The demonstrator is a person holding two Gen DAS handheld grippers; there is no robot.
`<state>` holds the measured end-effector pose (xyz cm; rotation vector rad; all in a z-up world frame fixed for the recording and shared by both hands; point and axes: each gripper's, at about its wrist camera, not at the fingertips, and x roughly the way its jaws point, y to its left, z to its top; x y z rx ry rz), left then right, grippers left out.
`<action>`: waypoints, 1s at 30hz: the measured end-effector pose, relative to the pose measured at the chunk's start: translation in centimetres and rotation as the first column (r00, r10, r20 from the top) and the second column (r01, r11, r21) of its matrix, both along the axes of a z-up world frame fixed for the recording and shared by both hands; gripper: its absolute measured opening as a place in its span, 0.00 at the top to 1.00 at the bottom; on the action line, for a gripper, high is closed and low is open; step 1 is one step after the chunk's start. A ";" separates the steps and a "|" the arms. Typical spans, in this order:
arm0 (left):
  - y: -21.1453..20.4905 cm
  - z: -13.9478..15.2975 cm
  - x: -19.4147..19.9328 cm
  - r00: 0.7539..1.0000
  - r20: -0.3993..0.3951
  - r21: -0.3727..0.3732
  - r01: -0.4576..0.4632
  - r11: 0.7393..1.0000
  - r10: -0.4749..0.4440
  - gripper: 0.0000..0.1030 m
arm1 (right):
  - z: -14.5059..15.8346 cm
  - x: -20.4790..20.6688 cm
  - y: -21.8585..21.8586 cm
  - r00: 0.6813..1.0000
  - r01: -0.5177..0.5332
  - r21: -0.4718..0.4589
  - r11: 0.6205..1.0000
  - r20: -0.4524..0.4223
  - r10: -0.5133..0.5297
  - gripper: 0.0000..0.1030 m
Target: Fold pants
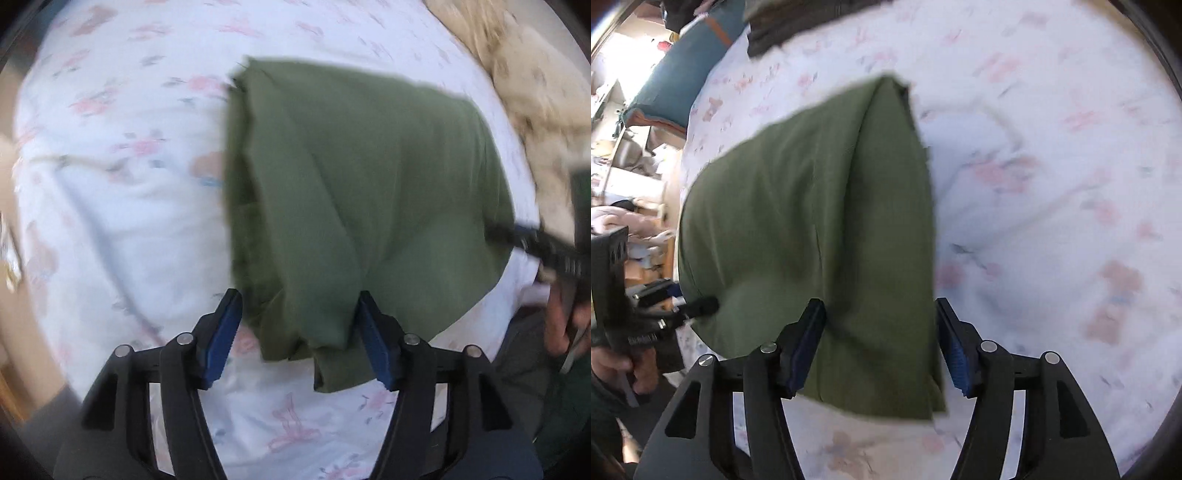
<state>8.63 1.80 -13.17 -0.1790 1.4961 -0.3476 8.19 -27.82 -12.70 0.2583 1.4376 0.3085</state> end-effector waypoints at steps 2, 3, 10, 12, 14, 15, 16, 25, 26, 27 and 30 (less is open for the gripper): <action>1.1 1.5 -0.5 0.998 0.045 -0.047 -0.032 0.998 0.034 0.43 | 2.1 -1.6 -1.2 0.997 0.048 0.040 0.998 0.056 -0.051 0.35; 1.2 1.9 -0.8 0.998 0.058 -0.057 -0.033 0.998 0.037 0.43 | 2.2 -2.1 -2.0 0.995 0.075 0.059 0.995 0.063 -0.079 0.35; -1.1 -0.6 -4.1 0.999 -0.034 -0.072 0.030 0.997 -0.032 0.91 | 0.4 -4.3 -1.2 0.994 0.107 0.130 0.986 -0.003 -0.107 0.99; -1.9 -0.2 -4.2 0.998 0.004 -0.042 0.062 0.997 -0.062 0.95 | 0.8 -3.9 0.2 0.997 0.080 0.185 0.979 -0.005 -0.081 1.00; -1.4 0.9 -4.5 0.999 0.034 -0.045 0.044 0.998 -0.042 0.96 | 1.7 -4.0 0.2 0.996 0.086 0.264 0.961 0.013 -0.092 1.00; -1.0 1.3 -4.7 0.998 0.056 -0.032 0.038 0.999 -0.037 0.96 | 1.9 -4.1 -0.3 0.994 0.102 0.270 0.957 0.007 -0.108 1.00; -0.5 1.3 -4.7 0.998 0.056 -0.032 0.032 0.999 -0.030 0.96 | 1.5 -4.3 -0.9 0.992 0.125 0.231 0.965 -0.008 -0.127 1.00; -0.8 0.9 -4.8 1.000 0.024 0.050 0.002 0.999 -0.003 0.65 | 0.1 -4.3 -2.1 0.980 0.187 0.011 0.982 -0.069 -0.186 0.93; -0.1 1.7 -4.9 0.999 0.042 0.044 -0.004 0.999 0.003 0.56 | 1.0 -4.3 -2.7 0.980 0.196 0.043 0.980 -0.037 -0.194 0.91; 0.5 2.7 -4.8 0.997 0.077 0.015 -0.017 1.000 0.015 0.55 | 1.8 -3.7 -2.8 0.979 0.203 0.078 0.976 -0.004 -0.203 0.82; 2.0 4.7 -3.4 0.984 0.157 -0.058 -0.075 0.996 0.083 0.55 | 3.9 -1.7 -3.9 0.965 0.226 0.143 0.964 0.104 -0.241 0.20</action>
